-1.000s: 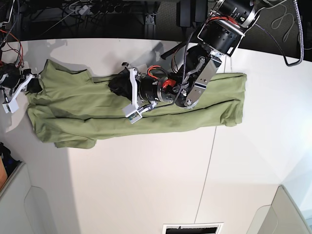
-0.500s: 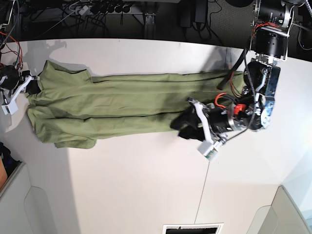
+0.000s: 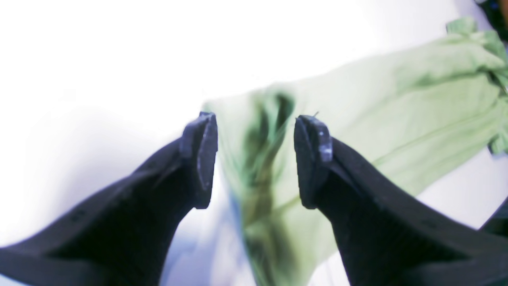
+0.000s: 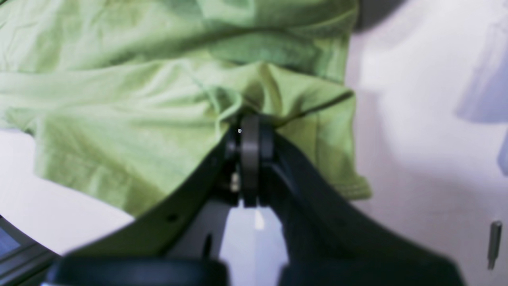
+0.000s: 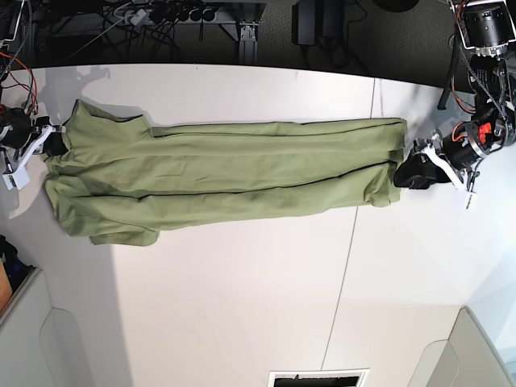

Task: Layout the t-shirt on the table in an organized manner, then fold the t-shirt properly
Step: 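Move the left gripper to the folded shirt's end and grasp it, then lift the grasped end with the left gripper and fold it toward the right gripper, then lower the folded end onto the shirt middle with the left gripper, then grasp the opposite shirt end with the right gripper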

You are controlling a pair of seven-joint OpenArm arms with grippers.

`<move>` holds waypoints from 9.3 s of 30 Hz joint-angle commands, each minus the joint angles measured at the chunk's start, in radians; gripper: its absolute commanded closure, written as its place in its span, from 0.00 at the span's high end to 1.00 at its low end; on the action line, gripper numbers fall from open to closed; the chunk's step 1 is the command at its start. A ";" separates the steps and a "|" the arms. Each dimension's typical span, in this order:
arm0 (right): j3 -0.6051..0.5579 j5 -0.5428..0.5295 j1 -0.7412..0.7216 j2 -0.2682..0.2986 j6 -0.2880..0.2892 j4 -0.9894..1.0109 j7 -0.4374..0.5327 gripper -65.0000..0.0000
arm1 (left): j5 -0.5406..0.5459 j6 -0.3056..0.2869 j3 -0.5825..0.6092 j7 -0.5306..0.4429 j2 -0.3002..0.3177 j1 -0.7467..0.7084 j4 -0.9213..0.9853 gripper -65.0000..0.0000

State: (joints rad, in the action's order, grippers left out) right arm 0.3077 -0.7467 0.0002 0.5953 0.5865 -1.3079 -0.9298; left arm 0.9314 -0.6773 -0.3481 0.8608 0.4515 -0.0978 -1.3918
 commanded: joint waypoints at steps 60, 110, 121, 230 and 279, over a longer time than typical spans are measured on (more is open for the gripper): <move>0.009 -0.045 -0.021 0.016 0.000 -0.012 0.006 0.00 | -0.285 0.024 0.030 -0.009 -0.114 -0.005 -0.423 0.00; 0.008 -0.020 -0.019 -0.053 -0.003 -0.012 -0.013 0.00 | -0.539 0.149 0.677 -0.033 -0.557 0.355 -0.051 0.59; 0.008 -0.019 -0.019 -0.053 -0.003 -0.012 -0.013 0.00 | -0.453 0.057 0.674 0.043 -0.483 0.362 -0.282 0.60; 0.117 0.036 -0.074 -0.034 -0.026 -0.112 0.098 0.42 | -1.009 0.578 1.199 -0.176 -0.482 0.307 -0.225 0.46; -0.082 0.348 -0.426 -0.150 -0.158 0.145 0.258 0.59 | -0.999 0.575 1.095 -0.201 -0.468 0.248 -0.163 0.46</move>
State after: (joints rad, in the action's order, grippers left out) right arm 0.2180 -0.3943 -0.4076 0.4294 0.4301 -1.1530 -0.6857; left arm -0.0662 -0.1059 0.7479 0.6731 -0.0051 0.1379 -1.5394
